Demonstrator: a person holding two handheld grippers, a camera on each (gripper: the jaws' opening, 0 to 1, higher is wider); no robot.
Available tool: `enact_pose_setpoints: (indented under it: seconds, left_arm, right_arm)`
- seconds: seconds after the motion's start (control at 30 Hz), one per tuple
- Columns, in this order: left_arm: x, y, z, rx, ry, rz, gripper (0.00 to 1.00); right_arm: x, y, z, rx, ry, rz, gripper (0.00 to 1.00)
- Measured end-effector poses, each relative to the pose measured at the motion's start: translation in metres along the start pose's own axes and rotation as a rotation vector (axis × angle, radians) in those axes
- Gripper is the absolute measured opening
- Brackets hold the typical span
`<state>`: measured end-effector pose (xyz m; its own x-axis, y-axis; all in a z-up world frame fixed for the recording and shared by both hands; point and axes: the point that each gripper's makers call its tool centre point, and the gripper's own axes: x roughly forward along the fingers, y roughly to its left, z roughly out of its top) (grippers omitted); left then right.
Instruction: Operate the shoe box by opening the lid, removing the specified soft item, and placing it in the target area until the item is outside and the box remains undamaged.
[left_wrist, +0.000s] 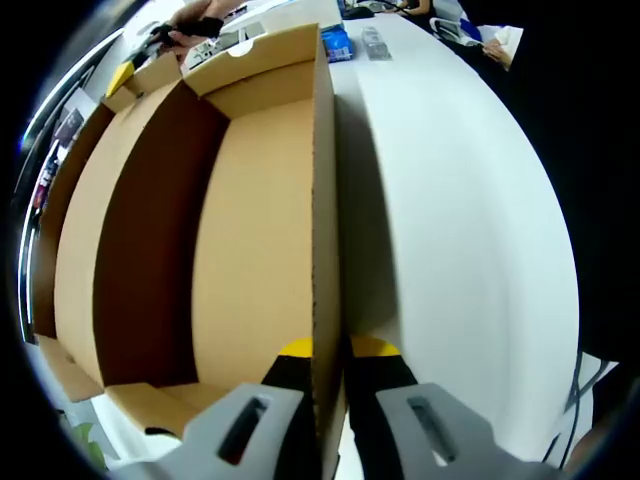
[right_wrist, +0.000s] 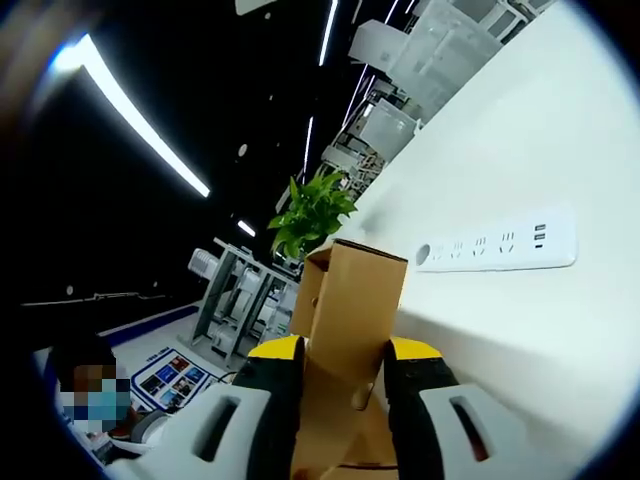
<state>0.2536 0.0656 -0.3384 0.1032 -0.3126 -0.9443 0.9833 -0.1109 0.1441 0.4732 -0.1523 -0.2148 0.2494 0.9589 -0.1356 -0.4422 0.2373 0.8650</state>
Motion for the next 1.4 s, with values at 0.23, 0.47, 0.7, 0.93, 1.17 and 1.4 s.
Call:
enact_pose_setpoints:
  seconds: [0.23, 0.47, 0.7, 0.93, 1.17, 1.4]
  left_arm:
    - [0.000, 0.000, 0.000, -0.003, 0.001, 0.003, 0.03]
    - [0.000, 0.000, 0.002, -0.006, -0.004, 0.005, 0.03]
    - [0.000, 0.001, 0.002, -0.001, -0.007, 0.029, 0.03]
    - [0.000, 0.002, 0.002, 0.006, -0.008, 0.050, 0.03]
    - [0.000, 0.003, 0.001, 0.006, -0.013, 0.050, 0.03]
    - [-0.001, 0.003, 0.000, 0.006, -0.009, 0.047, 0.03]
  right_arm:
    - [0.002, 0.021, 0.004, -0.105, -0.003, -0.003, 0.29]
    - [0.008, 0.045, -0.002, -0.212, -0.001, -0.027, 0.28]
    - [0.009, 0.064, 0.000, -0.309, 0.000, -0.027, 0.27]
    - [0.012, 0.077, -0.007, -0.396, -0.011, -0.046, 0.27]
    - [0.009, 0.081, -0.006, -0.449, -0.018, -0.050, 0.27]
    - [0.001, 0.089, -0.011, -0.618, -0.009, -0.084, 0.27]
